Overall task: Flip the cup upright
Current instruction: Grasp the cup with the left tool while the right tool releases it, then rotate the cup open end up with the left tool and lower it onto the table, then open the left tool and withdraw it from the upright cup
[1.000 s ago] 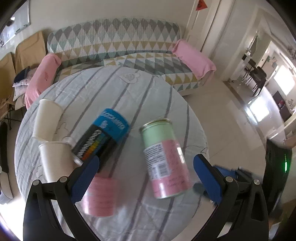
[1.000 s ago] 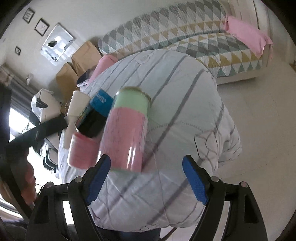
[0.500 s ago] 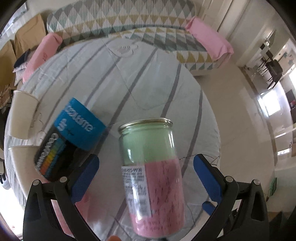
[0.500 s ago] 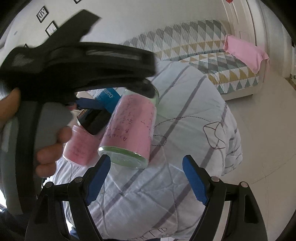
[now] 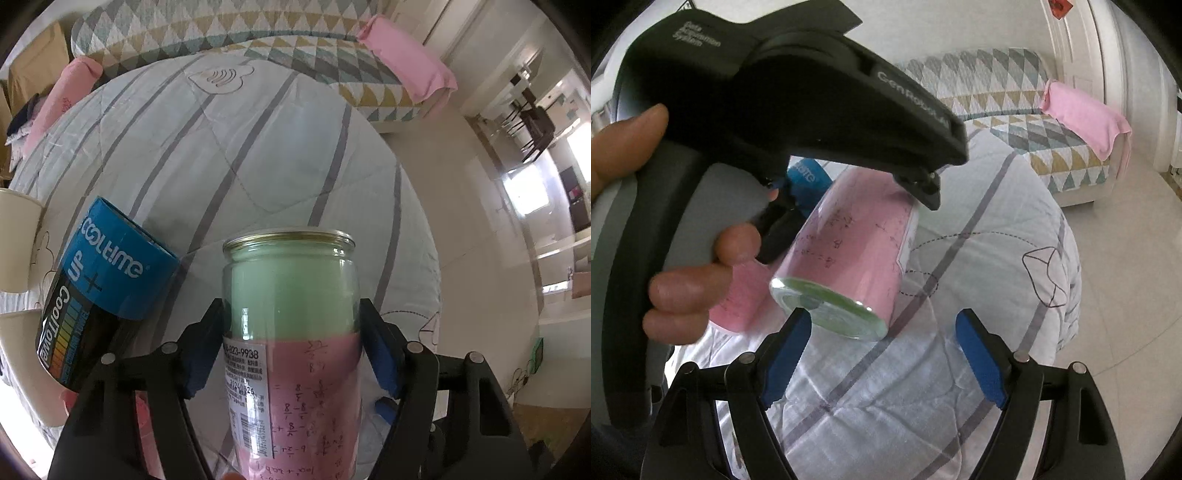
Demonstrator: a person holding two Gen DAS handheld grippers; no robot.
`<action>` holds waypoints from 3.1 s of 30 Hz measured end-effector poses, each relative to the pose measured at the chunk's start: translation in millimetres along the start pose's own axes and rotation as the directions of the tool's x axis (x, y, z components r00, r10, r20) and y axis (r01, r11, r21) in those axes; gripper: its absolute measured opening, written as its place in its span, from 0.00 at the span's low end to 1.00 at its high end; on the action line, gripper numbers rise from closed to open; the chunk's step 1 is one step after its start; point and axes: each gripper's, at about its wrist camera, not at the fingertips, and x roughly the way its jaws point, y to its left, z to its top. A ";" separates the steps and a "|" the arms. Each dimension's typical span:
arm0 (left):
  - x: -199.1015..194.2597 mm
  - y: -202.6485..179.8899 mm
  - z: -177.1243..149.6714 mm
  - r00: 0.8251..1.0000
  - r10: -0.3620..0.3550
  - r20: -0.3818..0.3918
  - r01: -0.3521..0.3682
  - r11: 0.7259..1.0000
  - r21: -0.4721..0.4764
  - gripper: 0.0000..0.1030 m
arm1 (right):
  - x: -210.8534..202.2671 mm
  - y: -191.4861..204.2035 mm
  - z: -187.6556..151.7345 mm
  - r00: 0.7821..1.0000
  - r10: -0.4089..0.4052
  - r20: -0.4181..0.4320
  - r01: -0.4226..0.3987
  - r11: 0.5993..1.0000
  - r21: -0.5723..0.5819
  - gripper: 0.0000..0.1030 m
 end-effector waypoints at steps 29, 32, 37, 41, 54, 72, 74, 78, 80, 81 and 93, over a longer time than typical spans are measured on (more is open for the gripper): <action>-97.6 29.6 -52.3 0.898 0.008 0.440 -0.006 1.000 -0.006 0.69 | 29.7 11.2 15.0 0.989 -0.144 0.030 0.144 0.989 -0.012 0.79; -97.3 33.5 -58.1 0.882 0.016 0.471 -0.014 1.000 -0.007 0.69 | 33.1 16.2 16.3 0.984 -0.174 0.042 0.175 0.984 -0.028 0.79; -93.2 40.6 -64.0 0.866 0.025 0.500 -0.015 1.000 -0.024 0.69 | 32.7 16.0 15.5 0.982 -0.177 0.060 0.179 0.983 -0.037 0.79; -91.9 42.4 -71.0 0.854 0.023 0.520 -0.014 1.000 -0.020 0.69 | 26.3 16.7 10.4 0.983 -0.167 0.075 0.170 0.985 -0.037 0.80; -88.5 40.4 -81.4 0.847 -0.003 0.531 -0.016 0.999 0.031 0.69 | 20.0 17.4 2.6 0.981 -0.171 0.093 0.174 0.984 -0.028 0.80; -111.3 45.5 -98.9 0.837 -0.017 0.546 -0.016 0.998 0.056 0.95 | 5.4 20.8 1.0 0.983 -0.152 0.101 0.151 0.988 0.015 0.80; -116.2 49.7 -105.7 0.832 -0.022 0.555 -0.012 0.998 0.058 0.95 | 1.7 23.3 -0.2 0.983 -0.149 0.112 0.148 0.989 0.017 0.80; -124.8 56.2 -121.0 0.818 -0.011 0.575 -0.034 0.997 0.068 0.95 | -3.3 30.4 0.5 0.979 -0.163 0.125 0.164 0.986 0.007 0.80; -129.6 59.9 -128.8 0.812 -0.010 0.584 -0.040 0.997 0.073 0.95 | -6.3 33.6 0.5 0.977 -0.168 0.130 0.168 0.986 0.010 0.80; -131.4 61.8 -132.0 0.809 -0.012 0.587 -0.042 0.996 0.078 0.95 | -8.5 35.8 0.0 0.976 -0.171 0.134 0.171 0.985 0.010 0.80; -148.0 104.0 -175.4 0.789 -0.004 0.614 -0.047 0.997 0.066 0.98 | -33.2 69.7 -6.4 0.956 -0.211 0.206 0.220 0.975 -0.022 0.80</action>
